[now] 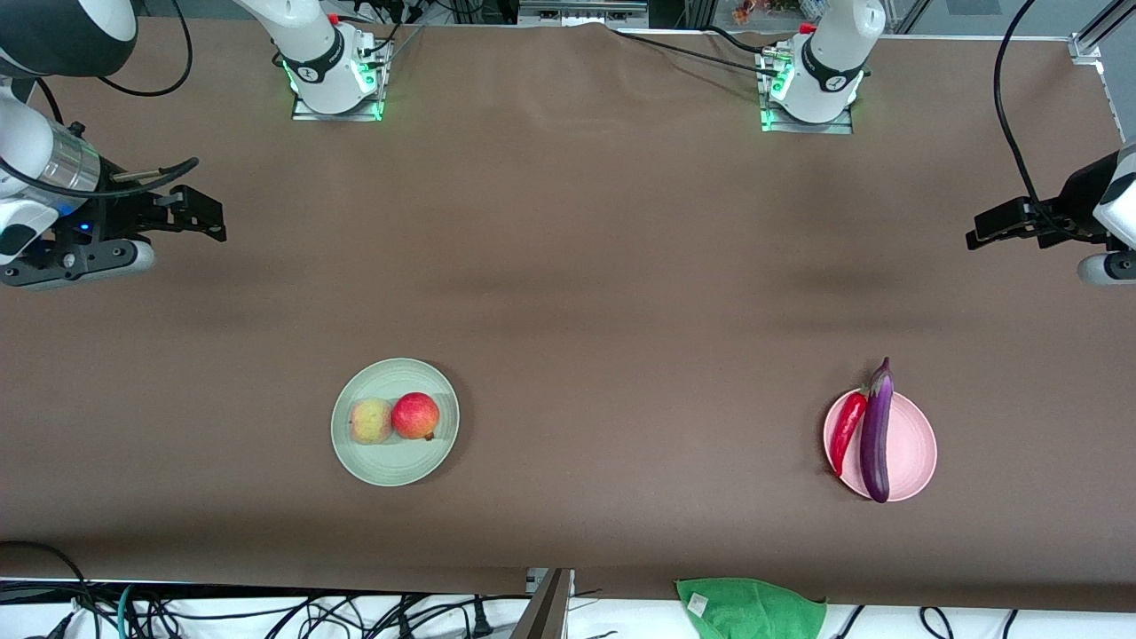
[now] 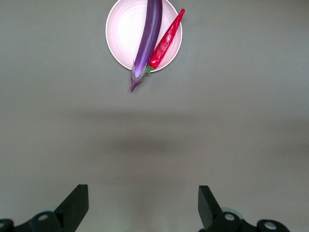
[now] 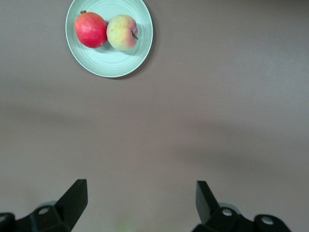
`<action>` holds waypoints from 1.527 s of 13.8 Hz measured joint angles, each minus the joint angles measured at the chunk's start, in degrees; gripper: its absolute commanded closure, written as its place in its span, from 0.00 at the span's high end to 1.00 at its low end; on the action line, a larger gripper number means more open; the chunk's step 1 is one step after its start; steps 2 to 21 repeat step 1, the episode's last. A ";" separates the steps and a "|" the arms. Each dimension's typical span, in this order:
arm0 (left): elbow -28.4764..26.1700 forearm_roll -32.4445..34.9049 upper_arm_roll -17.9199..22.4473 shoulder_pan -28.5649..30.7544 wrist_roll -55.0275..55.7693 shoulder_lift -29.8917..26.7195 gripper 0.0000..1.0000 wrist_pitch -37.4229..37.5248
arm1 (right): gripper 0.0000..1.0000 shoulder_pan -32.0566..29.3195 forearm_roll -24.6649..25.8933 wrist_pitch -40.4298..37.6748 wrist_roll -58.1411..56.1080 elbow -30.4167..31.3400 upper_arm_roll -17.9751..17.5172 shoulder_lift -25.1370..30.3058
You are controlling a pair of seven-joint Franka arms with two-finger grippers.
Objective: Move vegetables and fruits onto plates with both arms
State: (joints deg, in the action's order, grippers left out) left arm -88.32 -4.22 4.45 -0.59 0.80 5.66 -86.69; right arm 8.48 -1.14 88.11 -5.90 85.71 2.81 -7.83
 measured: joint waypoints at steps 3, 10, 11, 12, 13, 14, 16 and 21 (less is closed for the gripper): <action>0.00 0.00 0.00 0.00 0.00 0.00 1.00 0.00 | 0.99 0.00 0.00 0.00 0.00 -0.20 0.00 0.00; 0.00 0.00 0.00 0.00 0.00 0.00 1.00 0.00 | 0.99 0.00 0.00 0.00 0.00 -0.20 0.00 0.00; 0.00 0.00 0.00 0.00 0.00 0.00 1.00 0.00 | 0.99 0.00 0.00 0.00 0.00 -0.20 0.00 0.00; 0.00 0.00 0.00 0.00 0.00 0.00 1.00 0.00 | 0.99 0.00 0.00 0.00 0.00 -0.20 0.00 0.00; 0.00 0.00 0.00 0.00 0.00 0.00 1.00 0.00 | 0.99 0.00 0.00 0.00 0.00 -0.20 0.00 0.00; 0.00 0.00 0.00 0.00 0.00 0.00 1.00 0.00 | 0.99 0.00 0.00 0.00 0.00 -0.20 0.00 0.00; 0.00 0.00 0.00 0.00 0.00 0.00 1.00 0.00 | 0.99 0.00 0.00 0.00 0.00 -0.20 0.00 0.00; 0.00 0.00 0.00 0.00 0.00 0.00 1.00 0.00 | 0.99 0.00 0.00 0.00 0.00 -0.20 0.00 0.00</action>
